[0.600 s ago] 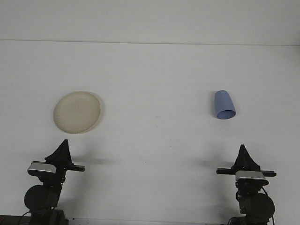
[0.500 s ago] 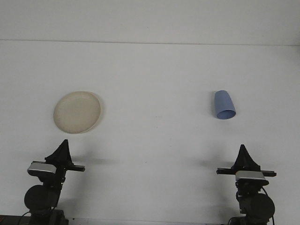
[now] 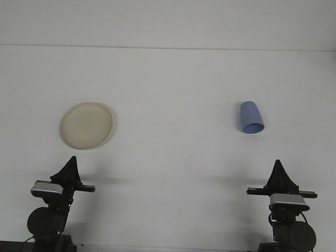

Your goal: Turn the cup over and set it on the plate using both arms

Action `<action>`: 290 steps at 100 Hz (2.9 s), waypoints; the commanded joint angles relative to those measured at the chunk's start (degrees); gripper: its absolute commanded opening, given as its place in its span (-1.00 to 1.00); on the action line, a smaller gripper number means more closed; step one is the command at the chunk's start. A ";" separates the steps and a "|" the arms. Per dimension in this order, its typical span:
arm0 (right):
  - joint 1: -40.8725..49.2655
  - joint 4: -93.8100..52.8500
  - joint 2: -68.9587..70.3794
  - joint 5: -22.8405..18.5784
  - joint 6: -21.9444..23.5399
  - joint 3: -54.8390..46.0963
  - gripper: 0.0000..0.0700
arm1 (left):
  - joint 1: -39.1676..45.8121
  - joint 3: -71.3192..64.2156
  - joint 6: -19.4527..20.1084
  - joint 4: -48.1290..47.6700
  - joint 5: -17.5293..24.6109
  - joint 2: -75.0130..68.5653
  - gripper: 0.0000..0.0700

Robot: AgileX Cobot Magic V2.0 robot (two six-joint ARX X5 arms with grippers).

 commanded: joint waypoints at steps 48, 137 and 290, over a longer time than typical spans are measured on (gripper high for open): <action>0.00 -32.50 21.97 -0.07 0.79 33.20 -1.00 | -0.11 -1.11 -0.28 0.85 0.02 -0.13 -0.97; 0.00 -53.31 42.56 -0.07 4.31 46.77 -0.05 | -0.11 -1.11 -0.28 0.85 0.02 -0.13 -0.97; -12.57 20.52 74.31 -12.02 5.31 19.45 0.22 | -0.11 -1.11 -0.28 0.85 0.02 -0.13 -0.97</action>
